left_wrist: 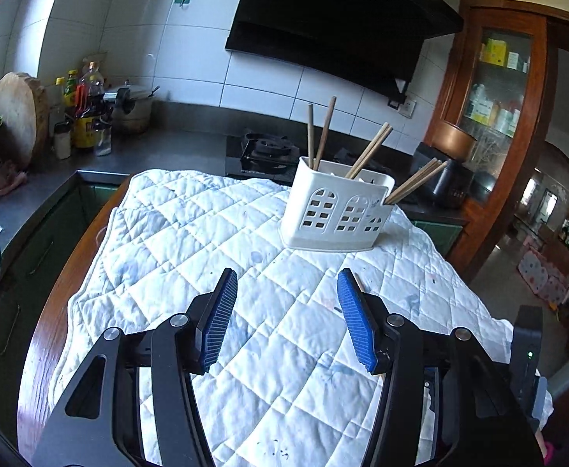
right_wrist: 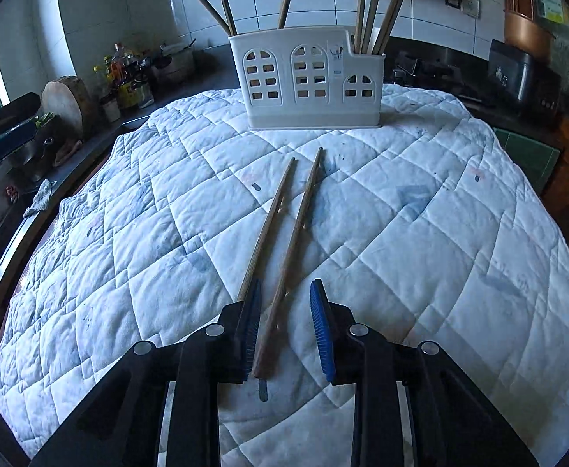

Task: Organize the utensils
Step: 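Close the right tool on a chopstick while the left tool grasps another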

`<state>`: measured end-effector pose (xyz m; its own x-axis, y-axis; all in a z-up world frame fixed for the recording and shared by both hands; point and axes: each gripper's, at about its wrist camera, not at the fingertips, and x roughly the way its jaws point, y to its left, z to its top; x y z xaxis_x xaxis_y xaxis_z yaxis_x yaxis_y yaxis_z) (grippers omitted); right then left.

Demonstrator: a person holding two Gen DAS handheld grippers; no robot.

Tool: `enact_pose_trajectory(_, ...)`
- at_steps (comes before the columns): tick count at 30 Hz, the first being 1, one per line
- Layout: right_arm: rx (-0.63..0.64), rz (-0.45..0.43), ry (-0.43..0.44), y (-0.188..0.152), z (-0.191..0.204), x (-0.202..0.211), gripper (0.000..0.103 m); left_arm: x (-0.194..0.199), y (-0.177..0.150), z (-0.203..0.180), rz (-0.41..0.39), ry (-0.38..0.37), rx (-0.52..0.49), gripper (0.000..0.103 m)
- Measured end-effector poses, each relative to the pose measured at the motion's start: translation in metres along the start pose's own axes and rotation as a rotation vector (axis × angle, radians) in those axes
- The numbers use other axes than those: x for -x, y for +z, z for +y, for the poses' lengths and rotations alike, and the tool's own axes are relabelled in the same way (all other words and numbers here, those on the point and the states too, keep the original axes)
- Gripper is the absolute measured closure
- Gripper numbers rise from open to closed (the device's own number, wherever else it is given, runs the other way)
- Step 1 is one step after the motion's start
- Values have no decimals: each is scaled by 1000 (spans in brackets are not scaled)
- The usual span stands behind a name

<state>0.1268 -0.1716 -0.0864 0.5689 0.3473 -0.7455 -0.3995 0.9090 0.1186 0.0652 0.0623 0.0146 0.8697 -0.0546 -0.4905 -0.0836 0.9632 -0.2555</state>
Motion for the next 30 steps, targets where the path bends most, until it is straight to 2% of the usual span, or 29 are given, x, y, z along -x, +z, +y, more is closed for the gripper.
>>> enact_pose_trajectory(14,-36,48,-17,2,3,-25,89,-1,-21,19,42,45,37,49)
enact_pose_trajectory(21,-35,42,-47,1,4,-28,93,-5,-29,11,64,31,29,49)
enact_pose_trajectory(30,-77,-9,-32,0,-8,-9,96,-14,-52,-14,124,-6,-4,49)
